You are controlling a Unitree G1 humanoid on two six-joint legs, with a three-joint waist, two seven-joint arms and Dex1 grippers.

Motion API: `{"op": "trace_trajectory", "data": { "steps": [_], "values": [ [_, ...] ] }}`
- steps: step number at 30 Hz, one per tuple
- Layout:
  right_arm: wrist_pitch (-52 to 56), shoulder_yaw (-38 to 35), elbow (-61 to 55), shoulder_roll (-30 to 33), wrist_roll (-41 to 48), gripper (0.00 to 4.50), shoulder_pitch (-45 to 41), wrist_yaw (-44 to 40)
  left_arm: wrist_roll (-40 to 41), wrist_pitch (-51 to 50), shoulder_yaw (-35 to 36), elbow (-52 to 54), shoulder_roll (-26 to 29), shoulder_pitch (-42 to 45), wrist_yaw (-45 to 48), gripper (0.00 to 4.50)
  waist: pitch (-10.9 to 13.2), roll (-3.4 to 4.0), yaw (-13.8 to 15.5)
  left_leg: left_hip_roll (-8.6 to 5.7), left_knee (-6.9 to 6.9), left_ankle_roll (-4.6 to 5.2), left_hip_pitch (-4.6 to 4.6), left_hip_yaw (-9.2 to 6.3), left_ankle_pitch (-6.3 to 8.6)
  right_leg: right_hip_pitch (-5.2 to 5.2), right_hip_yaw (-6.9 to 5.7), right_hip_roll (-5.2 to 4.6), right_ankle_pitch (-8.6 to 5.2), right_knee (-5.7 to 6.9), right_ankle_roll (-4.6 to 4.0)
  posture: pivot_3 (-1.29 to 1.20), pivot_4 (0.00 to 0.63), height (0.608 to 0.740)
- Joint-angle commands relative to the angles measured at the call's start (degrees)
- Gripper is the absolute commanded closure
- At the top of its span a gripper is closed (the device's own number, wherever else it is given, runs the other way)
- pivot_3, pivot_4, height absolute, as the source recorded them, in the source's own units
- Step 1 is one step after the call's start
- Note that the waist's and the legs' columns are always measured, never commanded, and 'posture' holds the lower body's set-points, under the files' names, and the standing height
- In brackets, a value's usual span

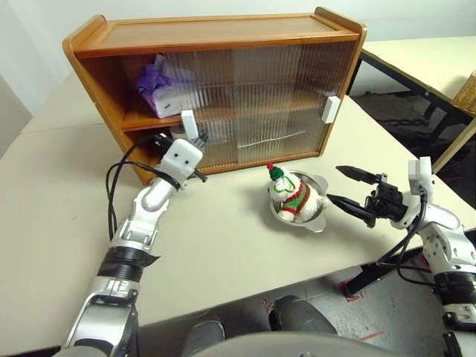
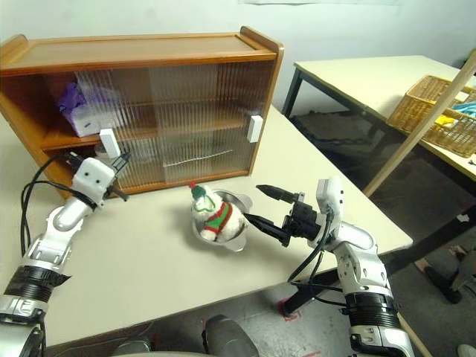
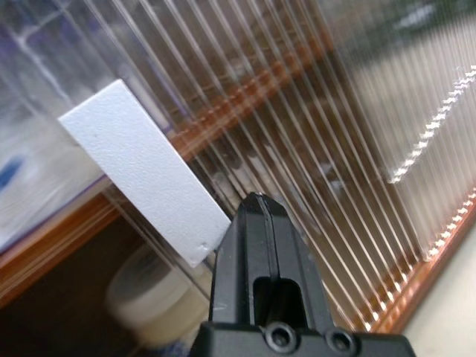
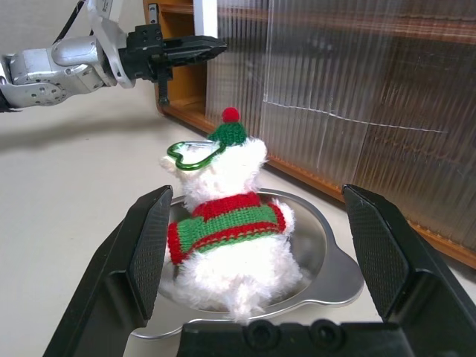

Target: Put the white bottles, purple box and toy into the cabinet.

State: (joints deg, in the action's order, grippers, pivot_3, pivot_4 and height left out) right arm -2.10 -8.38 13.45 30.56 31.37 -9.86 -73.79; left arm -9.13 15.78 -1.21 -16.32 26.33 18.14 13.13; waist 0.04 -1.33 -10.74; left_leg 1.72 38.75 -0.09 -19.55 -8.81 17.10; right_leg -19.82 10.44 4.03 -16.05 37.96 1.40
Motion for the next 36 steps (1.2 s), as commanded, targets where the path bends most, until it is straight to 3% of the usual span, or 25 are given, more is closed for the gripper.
{"op": "trace_trajectory", "data": {
  "steps": [1,12,19,25,30,33,36],
  "values": [
    [0.54,0.21,-0.33,0.51,-0.40,0.00,-0.52,-0.37,2.16,-2.16,6.21,0.59,1.60,-0.81,-3.26,4.48,0.02,-0.03,-0.06,0.00,0.00,-0.01,0.01,0.00,-0.01,-0.02,0.00,0.00,0.00,0.04,0.00,-0.16,0.000,0.740],
    [0.87,0.78,1.00,0.36,-0.77,0.00,-1.94,-1.43,3.54,-4.07,11.48,4.14,4.13,-6.42,-3.82,4.48,0.05,-0.06,-0.09,0.00,-0.23,-0.18,0.08,0.00,-0.15,-0.28,0.00,0.04,0.06,0.27,-0.10,-0.13,0.000,0.740],
    [0.89,1.32,2.86,0.54,-1.10,0.00,-3.87,-2.69,4.73,-4.86,15.23,4.94,5.15,-8.39,-4.72,4.48,0.05,-0.07,1.45,0.02,-0.34,-0.31,0.02,0.00,-0.23,-0.38,0.00,0.04,0.11,0.26,-0.19,-0.11,0.000,0.740],
    [0.67,1.51,5.67,0.56,-1.66,0.00,-6.38,-3.73,5.70,-4.50,16.63,5.30,6.40,-10.25,-4.64,4.48,0.05,-0.08,1.91,0.06,-0.59,-0.45,0.09,-0.01,-0.31,-0.51,0.01,0.04,0.46,0.26,-0.80,-0.09,0.000,0.740],
    [1.66,-0.41,7.43,1.45,-0.29,0.00,-7.66,-4.17,10.72,-0.06,15.93,6.50,5.24,-11.55,-0.69,4.48,0.05,-0.08,2.18,0.14,-1.04,-0.85,0.26,0.00,-0.56,-0.58,0.01,0.08,0.41,0.27,-0.90,-0.07,0.000,0.740],
    [1.91,-2.42,9.74,3.01,0.52,0.00,-8.89,-4.71,20.37,0.26,13.30,8.46,4.12,-13.27,10.06,3.92,0.05,-0.08,3.06,0.16,-1.03,-0.98,0.23,0.00,-0.63,-0.57,0.01,0.09,0.32,0.26,-0.91,-0.07,0.000,0.740],
    [1.28,-4.92,13.06,4.54,0.97,0.00,-10.82,-4.68,25.63,-0.52,12.60,9.88,4.38,-15.42,17.25,2.87,0.03,-0.05,4.43,0.16,-0.95,-1.03,0.14,-0.01,-0.59,-0.57,0.01,0.07,0.21,0.26,-0.95,-0.07,0.000,0.740]
  ]
}}
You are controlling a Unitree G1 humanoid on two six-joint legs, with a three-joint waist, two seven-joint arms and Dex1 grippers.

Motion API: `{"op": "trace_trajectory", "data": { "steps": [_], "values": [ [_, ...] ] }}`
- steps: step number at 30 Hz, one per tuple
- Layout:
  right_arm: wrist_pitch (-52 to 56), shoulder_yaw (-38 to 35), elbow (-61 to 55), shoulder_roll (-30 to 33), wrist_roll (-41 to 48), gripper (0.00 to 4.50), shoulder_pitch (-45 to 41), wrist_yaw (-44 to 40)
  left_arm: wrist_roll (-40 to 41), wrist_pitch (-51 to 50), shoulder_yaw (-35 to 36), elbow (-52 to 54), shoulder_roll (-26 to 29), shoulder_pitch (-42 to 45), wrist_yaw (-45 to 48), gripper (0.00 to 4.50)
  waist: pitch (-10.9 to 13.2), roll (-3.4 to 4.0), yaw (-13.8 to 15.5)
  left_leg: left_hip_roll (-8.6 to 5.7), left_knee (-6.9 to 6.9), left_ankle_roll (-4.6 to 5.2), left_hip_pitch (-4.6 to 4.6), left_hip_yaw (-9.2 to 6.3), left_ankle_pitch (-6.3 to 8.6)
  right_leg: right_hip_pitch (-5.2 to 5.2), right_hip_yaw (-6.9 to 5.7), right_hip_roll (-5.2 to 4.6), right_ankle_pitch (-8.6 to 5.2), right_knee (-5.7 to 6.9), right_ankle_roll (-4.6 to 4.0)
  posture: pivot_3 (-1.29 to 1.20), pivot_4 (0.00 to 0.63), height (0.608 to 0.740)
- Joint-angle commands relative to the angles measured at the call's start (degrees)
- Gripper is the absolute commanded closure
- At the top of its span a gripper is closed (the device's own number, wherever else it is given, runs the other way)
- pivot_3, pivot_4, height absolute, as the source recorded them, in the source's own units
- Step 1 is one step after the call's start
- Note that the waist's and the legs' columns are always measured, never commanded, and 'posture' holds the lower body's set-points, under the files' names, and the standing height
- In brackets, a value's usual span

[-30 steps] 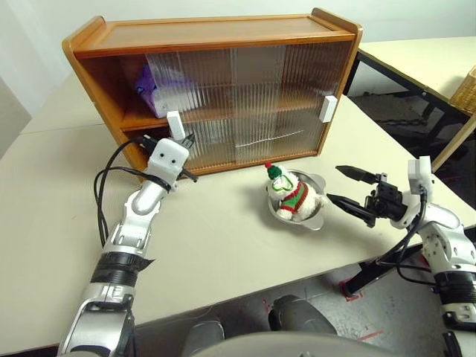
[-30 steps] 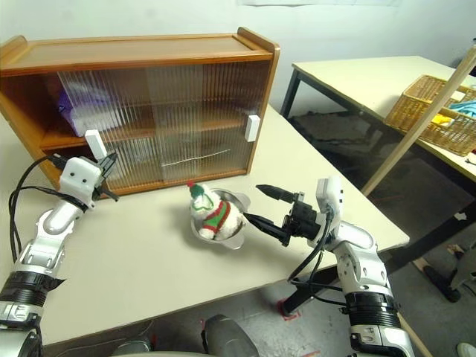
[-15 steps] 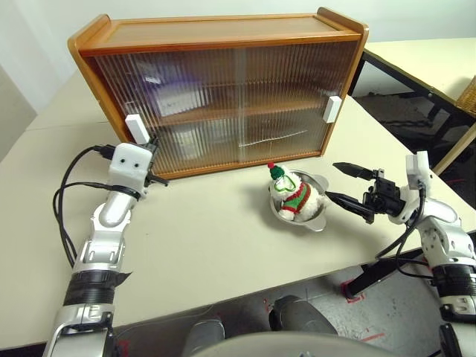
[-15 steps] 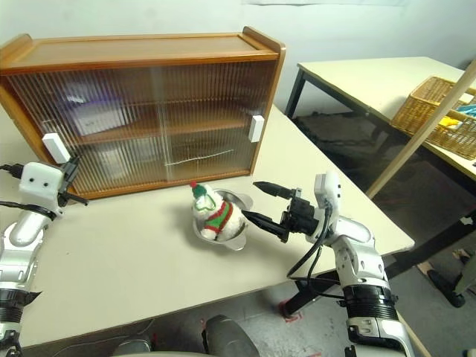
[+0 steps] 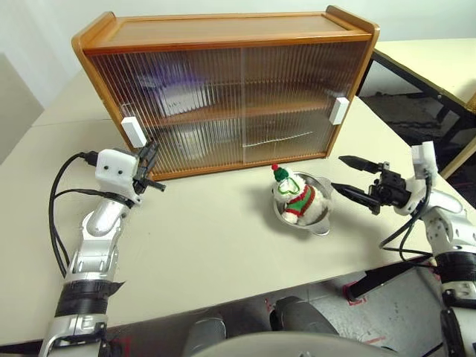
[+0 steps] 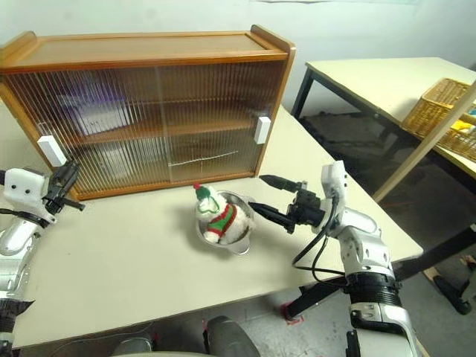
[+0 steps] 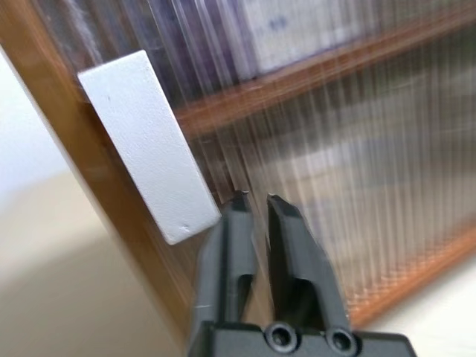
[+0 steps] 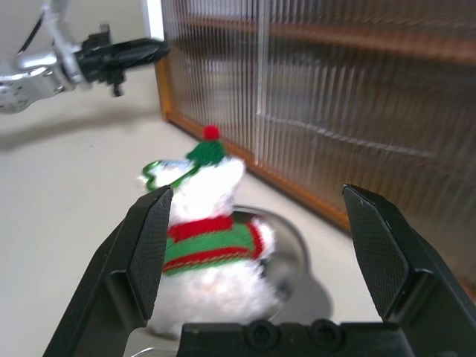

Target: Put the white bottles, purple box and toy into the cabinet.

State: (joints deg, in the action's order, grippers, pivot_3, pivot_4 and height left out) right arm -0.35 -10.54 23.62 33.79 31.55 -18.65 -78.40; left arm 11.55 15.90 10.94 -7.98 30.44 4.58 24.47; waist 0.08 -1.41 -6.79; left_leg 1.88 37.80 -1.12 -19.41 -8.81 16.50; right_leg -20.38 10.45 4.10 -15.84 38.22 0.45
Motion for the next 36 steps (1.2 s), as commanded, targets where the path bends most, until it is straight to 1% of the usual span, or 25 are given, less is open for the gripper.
{"op": "trace_trajectory", "data": {
  "steps": [1,4,7,8,10,11,12,15,17,19,21,25,28,36],
  "values": [
    [-0.56,-3.60,3.81,1.57,1.10,0.00,-2.68,0.11,6.36,-1.10,0.78,1.82,0.27,-2.39,7.33,2.53,-0.03,0.04,0.98,0.00,0.00,0.00,-0.03,0.00,0.00,-0.01,0.00,-0.02,-0.03,0.00,0.01,-0.07,0.000,0.740],
    [-0.97,-5.50,7.85,2.54,0.16,0.00,-4.74,1.66,12.41,-3.20,2.61,3.41,0.66,-4.75,12.66,1.48,-0.04,0.06,2.01,0.04,0.01,0.03,-0.06,0.00,0.02,-0.03,-0.01,-0.03,-0.06,0.01,0.00,-0.08,0.000,0.740],
    [-4.87,-5.86,12.63,2.90,-3.18,0.66,-6.68,5.41,18.76,-5.30,4.77,5.04,2.22,-7.44,20.14,0.36,-0.05,0.08,2.71,0.17,0.00,0.09,-0.12,-0.01,0.07,-0.04,-0.10,-0.03,-0.08,0.02,-0.03,-0.07,0.000,0.740],
    [-5.83,-5.99,14.22,2.83,-3.98,1.01,-7.65,7.26,20.67,-6.01,5.38,5.64,3.01,-8.67,23.20,0.01,-0.07,0.12,2.82,0.23,0.01,0.09,-0.13,-0.01,0.10,-0.03,-0.14,-0.03,-0.07,0.02,-0.03,-0.07,0.000,0.740],
    [-6.91,-6.12,16.51,2.69,-4.76,1.80,-9.22,9.54,22.33,-6.28,6.22,6.22,4.01,-10.18,26.92,0.00,-0.11,0.25,2.84,0.32,0.00,0.10,-0.13,-0.02,0.18,-0.08,-0.15,-0.02,-0.04,0.05,-0.09,-0.07,0.000,0.740],
    [-7.60,-6.21,17.95,2.75,-5.28,2.11,-10.17,10.73,23.37,-6.50,6.61,6.62,4.67,-11.23,29.38,0.00,-0.12,0.30,2.86,0.34,0.00,0.10,-0.15,-0.01,0.19,-0.11,-0.17,-0.02,-0.03,0.06,-0.10,-0.07,0.000,0.740],
    [-8.19,-6.27,19.13,2.82,-5.67,2.59,-10.94,11.66,23.99,-6.77,7.01,6.99,5.07,-11.99,30.78,0.00,-0.14,0.36,2.84,0.36,-0.01,0.12,-0.15,-0.02,0.19,-0.12,-0.18,-0.02,-0.03,0.08,-0.10,-0.07,0.000,0.740],
    [-9.32,-6.54,22.52,3.10,-6.75,3.83,-13.25,14.41,26.56,-8.39,8.08,8.60,5.76,-13.75,34.57,0.00,-0.19,0.46,2.83,0.42,-0.02,0.15,-0.15,-0.02,0.21,-0.14,-0.20,-0.01,0.00,0.10,-0.15,-0.07,0.000,0.740],
    [-9.67,-6.52,23.64,3.03,-7.31,4.47,-14.61,16.11,27.15,-9.25,8.06,9.61,6.28,-14.81,36.97,0.00,-0.19,0.48,2.80,0.44,-0.01,0.15,-0.16,-0.03,0.22,-0.14,-0.22,-0.01,0.00,0.10,-0.15,-0.08,0.000,0.740],
    [-9.23,-6.38,23.54,2.42,-7.97,4.47,-16.32,19.15,28.86,-11.13,7.73,10.85,7.00,-16.12,40.29,0.00,-0.20,0.55,2.71,0.45,-0.02,0.17,-0.17,-0.04,0.22,-0.16,-0.22,-0.02,0.02,0.10,-0.15,-0.08,0.000,0.740],
    [-8.64,-6.36,23.26,2.00,-8.10,4.47,-17.06,20.46,29.53,-12.17,7.85,11.38,7.05,-16.47,41.57,0.00,-0.23,0.62,2.56,0.47,-0.02,0.17,-0.21,-0.04,0.23,-0.21,-0.21,-0.02,0.02,0.10,-0.15,-0.08,0.000,0.740],
    [-6.21,-4.84,19.27,-0.50,-8.18,4.47,-17.32,22.52,34.71,-16.10,8.37,17.56,4.73,-15.74,40.02,0.00,-0.24,0.63,2.47,0.50,-0.01,0.18,-0.35,-0.07,0.23,-0.34,-0.26,-0.01,0.03,0.09,-0.14,-0.08,0.002,0.740],
    [-5.15,-4.52,17.04,-2.46,-8.05,4.47,-17.29,23.25,34.19,-16.75,7.83,17.97,3.15,-15.51,39.49,0.00,-0.24,0.71,2.31,0.48,-0.01,0.18,-0.38,-0.05,0.23,-0.37,-0.24,-0.01,0.04,0.08,-0.12,-0.08,0.004,0.740],
    [-4.84,-3.33,17.51,-3.76,-9.51,4.47,-19.46,24.81,32.56,-17.60,7.60,18.94,1.91,-15.07,39.46,0.00,-0.23,0.79,2.42,0.51,-0.01,0.19,-0.38,-0.08,0.23,-0.38,-0.24,-0.01,0.04,0.08,-0.10,-0.07,0.001,0.740]
  ]
}}
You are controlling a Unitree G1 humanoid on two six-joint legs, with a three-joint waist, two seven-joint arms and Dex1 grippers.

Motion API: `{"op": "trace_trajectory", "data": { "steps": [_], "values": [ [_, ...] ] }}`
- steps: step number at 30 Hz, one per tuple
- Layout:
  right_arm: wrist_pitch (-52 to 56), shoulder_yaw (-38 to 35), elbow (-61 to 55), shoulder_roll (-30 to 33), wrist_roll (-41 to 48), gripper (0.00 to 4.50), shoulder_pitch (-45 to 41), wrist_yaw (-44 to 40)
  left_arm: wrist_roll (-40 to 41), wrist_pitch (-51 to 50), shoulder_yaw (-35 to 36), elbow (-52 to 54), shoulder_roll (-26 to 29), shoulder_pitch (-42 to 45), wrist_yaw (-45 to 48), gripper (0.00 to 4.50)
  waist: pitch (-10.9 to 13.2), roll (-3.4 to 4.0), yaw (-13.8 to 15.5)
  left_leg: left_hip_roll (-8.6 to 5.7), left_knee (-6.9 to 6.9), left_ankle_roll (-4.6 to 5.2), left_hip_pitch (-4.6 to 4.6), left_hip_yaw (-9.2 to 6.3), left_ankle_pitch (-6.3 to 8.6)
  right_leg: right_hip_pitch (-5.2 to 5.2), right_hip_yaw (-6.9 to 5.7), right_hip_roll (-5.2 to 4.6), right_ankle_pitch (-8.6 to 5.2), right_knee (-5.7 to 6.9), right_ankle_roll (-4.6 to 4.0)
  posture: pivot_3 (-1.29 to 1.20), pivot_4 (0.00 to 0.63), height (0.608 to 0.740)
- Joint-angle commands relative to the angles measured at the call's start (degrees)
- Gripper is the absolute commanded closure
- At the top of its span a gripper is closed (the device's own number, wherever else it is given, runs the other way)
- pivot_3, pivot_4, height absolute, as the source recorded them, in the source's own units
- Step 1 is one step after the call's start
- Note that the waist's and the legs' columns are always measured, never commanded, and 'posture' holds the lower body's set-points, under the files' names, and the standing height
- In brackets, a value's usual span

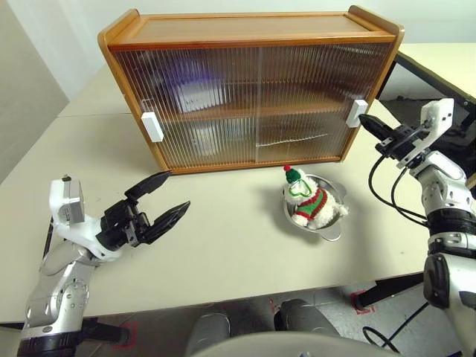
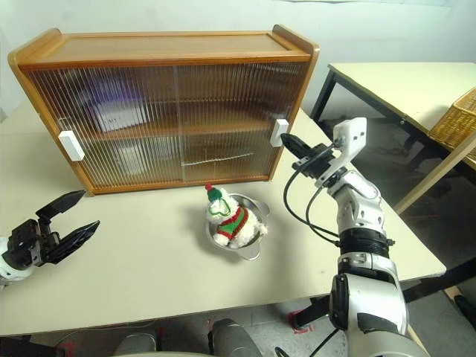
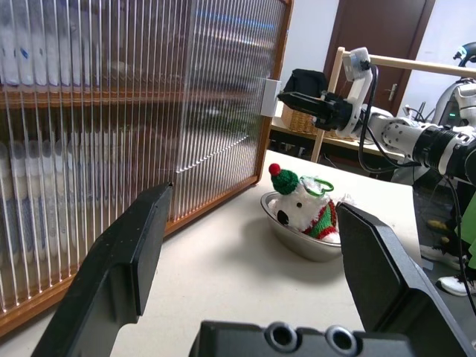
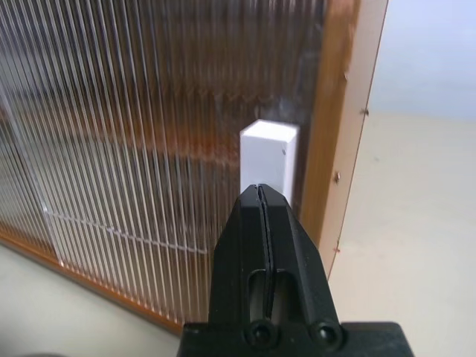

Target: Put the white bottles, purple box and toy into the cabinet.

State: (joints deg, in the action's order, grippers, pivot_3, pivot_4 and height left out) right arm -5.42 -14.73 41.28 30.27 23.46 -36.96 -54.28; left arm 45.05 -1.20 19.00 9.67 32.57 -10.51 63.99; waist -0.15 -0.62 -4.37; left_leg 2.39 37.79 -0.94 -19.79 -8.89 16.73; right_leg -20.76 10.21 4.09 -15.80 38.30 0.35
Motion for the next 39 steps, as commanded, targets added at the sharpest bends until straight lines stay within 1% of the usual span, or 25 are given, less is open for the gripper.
{"op": "trace_trajectory", "data": {
  "steps": [1,9,19,23,27,33,39],
  "values": [
    [0.06,0.93,-0.07,-0.15,-1.71,4.47,-1.25,0.82,-1.00,-0.52,-0.46,1.36,-0.29,-0.02,-0.03,0.00,0.00,0.01,-0.01,0.00,0.00,0.00,0.00,0.00,0.00,0.00,0.00,0.00,0.01,0.00,0.00,-0.06,0.000,0.740],
    [0.49,0.38,-0.78,1.39,-2.68,4.47,-0.77,1.47,-1.36,-0.43,-0.22,0.11,-0.31,0.52,0.86,0.00,0.00,0.01,0.01,0.00,0.02,0.00,0.00,-0.01,0.00,0.01,0.00,0.00,0.02,0.00,0.02,-0.07,0.000,0.740],
    [0.09,0.70,0.20,1.93,-5.19,4.47,-0.98,5.80,-2.22,0.23,-0.23,-3.38,-0.72,2.57,2.86,0.00,-0.01,0.03,-0.06,0.02,0.02,0.00,0.01,-0.02,0.00,0.01,0.02,0.00,0.05,0.00,0.04,-0.08,0.000,0.740],
    [0.71,1.20,0.91,0.59,-5.04,4.47,-2.91,5.99,-2.75,0.90,-0.32,-4.76,-0.88,3.02,3.79,0.00,0.01,0.09,-0.07,0.02,0.01,0.01,-0.02,-0.02,0.00,-0.03,0.02,0.00,0.05,0.00,0.04,-0.07,0.000,0.740],
    [1.49,1.82,0.52,-1.08,-4.25,4.47,-4.23,3.91,-3.28,1.49,-0.22,-5.54,-1.27,3.12,4.38,0.00,0.02,0.14,-0.62,0.03,0.01,0.01,-0.02,-0.02,0.00,-0.06,0.03,0.03,0.12,0.00,0.06,-0.06,0.000,0.740],
    [4.38,3.41,-1.36,-3.63,-3.55,4.47,-5.35,1.01,-3.43,2.04,0.26,-6.37,-1.16,2.95,5.28,0.00,0.02,0.18,-0.55,0.03,0.00,0.03,-0.02,-0.03,-0.02,-0.09,0.03,0.03,0.15,0.00,0.06,-0.06,0.000,0.740],
    [6.19,4.60,-2.12,-6.56,-3.60,4.47,-5.80,-0.13,-2.43,1.75,0.38,-6.37,-1.60,3.37,5.69,0.00,0.03,0.21,-0.25,0.04,-0.01,0.03,-0.07,-0.05,-0.02,-0.15,0.01,0.03,0.13,-0.01,0.03,-0.05,0.000,0.740]
  ]
}}
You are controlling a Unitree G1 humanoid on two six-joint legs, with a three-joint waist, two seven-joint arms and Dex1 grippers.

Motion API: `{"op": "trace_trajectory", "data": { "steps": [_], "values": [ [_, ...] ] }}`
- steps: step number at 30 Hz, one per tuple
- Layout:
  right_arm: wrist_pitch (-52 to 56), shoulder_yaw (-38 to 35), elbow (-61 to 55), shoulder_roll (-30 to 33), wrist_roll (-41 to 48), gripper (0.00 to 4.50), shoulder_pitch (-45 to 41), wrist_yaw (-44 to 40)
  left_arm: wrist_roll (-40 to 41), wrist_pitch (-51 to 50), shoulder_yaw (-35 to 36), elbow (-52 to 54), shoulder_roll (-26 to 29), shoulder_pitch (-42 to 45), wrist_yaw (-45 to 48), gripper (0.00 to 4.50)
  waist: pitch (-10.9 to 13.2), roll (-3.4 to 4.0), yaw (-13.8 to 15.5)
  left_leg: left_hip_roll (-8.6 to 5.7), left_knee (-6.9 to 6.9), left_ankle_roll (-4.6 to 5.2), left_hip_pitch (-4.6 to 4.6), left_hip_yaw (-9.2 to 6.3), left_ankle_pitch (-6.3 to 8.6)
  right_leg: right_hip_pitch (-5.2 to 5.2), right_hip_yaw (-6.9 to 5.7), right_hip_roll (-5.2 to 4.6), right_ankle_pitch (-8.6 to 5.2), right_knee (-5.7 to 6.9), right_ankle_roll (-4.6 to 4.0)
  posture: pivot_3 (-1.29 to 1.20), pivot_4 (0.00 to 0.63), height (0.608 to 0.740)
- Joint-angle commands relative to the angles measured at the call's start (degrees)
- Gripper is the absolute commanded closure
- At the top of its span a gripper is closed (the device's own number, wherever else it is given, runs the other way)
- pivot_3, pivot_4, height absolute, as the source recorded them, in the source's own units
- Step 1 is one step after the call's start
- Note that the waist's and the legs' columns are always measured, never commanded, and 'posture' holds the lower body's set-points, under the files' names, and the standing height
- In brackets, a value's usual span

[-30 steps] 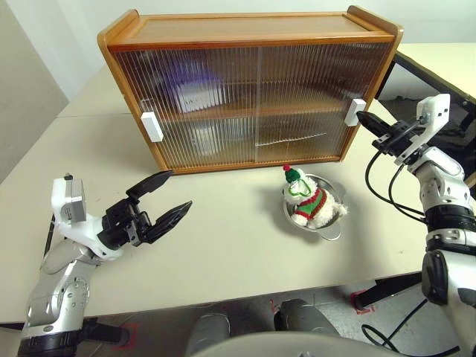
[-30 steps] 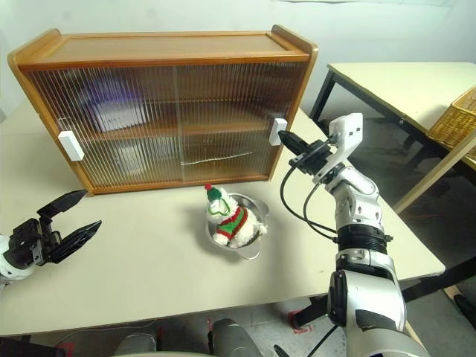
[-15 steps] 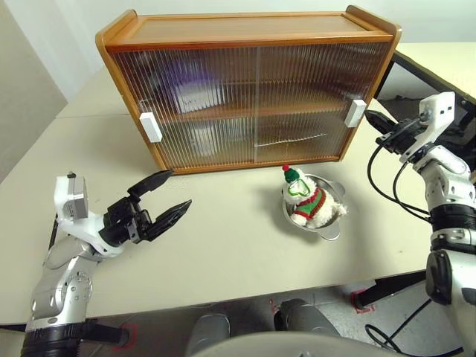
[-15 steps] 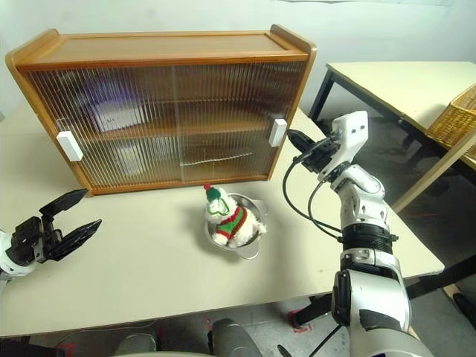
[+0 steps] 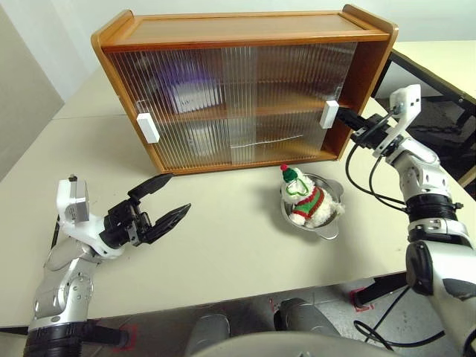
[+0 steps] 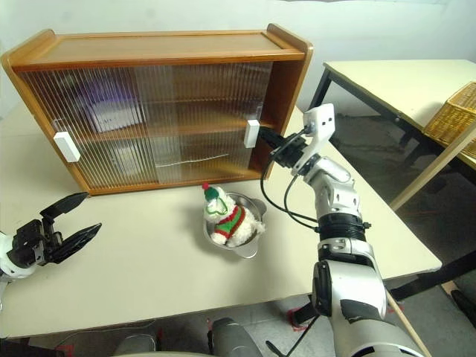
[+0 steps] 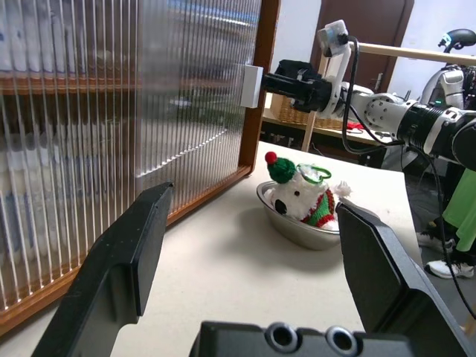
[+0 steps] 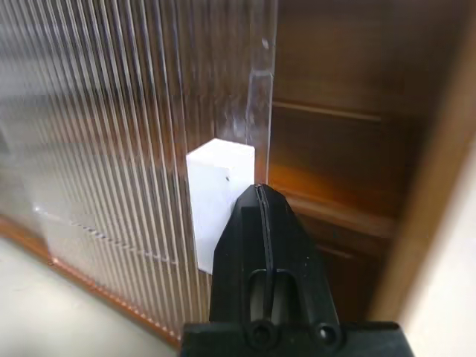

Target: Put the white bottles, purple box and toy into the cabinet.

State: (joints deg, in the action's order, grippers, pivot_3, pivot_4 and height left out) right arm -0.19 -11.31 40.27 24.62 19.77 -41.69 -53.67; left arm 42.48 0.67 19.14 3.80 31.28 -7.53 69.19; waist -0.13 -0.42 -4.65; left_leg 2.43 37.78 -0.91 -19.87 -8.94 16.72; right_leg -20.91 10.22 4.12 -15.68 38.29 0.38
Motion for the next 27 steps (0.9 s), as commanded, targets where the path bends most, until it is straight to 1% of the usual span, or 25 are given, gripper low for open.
{"op": "trace_trajectory", "data": {
  "steps": [1,8,14,21,27],
  "values": [
    [1.09,1.35,-1.10,-1.26,0.08,4.47,-1.14,-0.83,0.27,-0.42,0.11,-0.40,-0.29,0.38,0.57,0.00,0.01,0.02,0.03,0.00,0.00,0.00,-0.01,0.00,0.00,-0.01,0.00,0.00,0.00,0.00,0.00,-0.05,0.000,0.740],
    [1.58,3.47,-1.43,-7.55,-0.04,4.47,-1.97,-0.49,-0.22,-0.80,-1.38,0.24,-1.57,0.84,0.48,0.00,0.01,0.04,-0.03,0.02,-0.01,0.00,0.01,0.00,-0.01,-0.02,-0.01,0.02,0.03,0.01,-0.05,-0.04,0.000,0.740],
    [1.01,4.43,0.15,-11.46,-0.26,4.47,-4.21,0.05,-0.81,-0.67,-2.13,0.07,-1.64,0.78,0.68,0.00,0.03,0.08,0.26,0.05,-0.01,-0.01,-0.02,-0.02,-0.01,-0.07,-0.04,0.02,0.04,0.01,-0.08,-0.04,0.000,0.740],
    [0.64,5.87,1.20,-15.02,-0.83,4.47,-6.09,-0.10,-0.96,-0.59,-2.14,-0.18,-1.61,0.60,0.70,0.00,0.03,0.09,0.21,0.15,-0.06,-0.01,-0.03,-0.03,-0.01,-0.14,-0.06,0.03,0.08,0.02,-0.19,-0.04,0.000,0.740],
    [1.09,7.61,-0.10,-18.16,-0.82,4.47,-6.12,-0.10,-1.01,-0.54,-1.99,-0.42,-1.58,0.37,0.89,0.00,0.04,0.10,0.20,0.24,-0.07,-0.01,-0.03,-0.03,-0.01,-0.18,-0.08,0.06,0.13,0.02,-0.28,-0.04,0.000,0.740]
  ]
}}
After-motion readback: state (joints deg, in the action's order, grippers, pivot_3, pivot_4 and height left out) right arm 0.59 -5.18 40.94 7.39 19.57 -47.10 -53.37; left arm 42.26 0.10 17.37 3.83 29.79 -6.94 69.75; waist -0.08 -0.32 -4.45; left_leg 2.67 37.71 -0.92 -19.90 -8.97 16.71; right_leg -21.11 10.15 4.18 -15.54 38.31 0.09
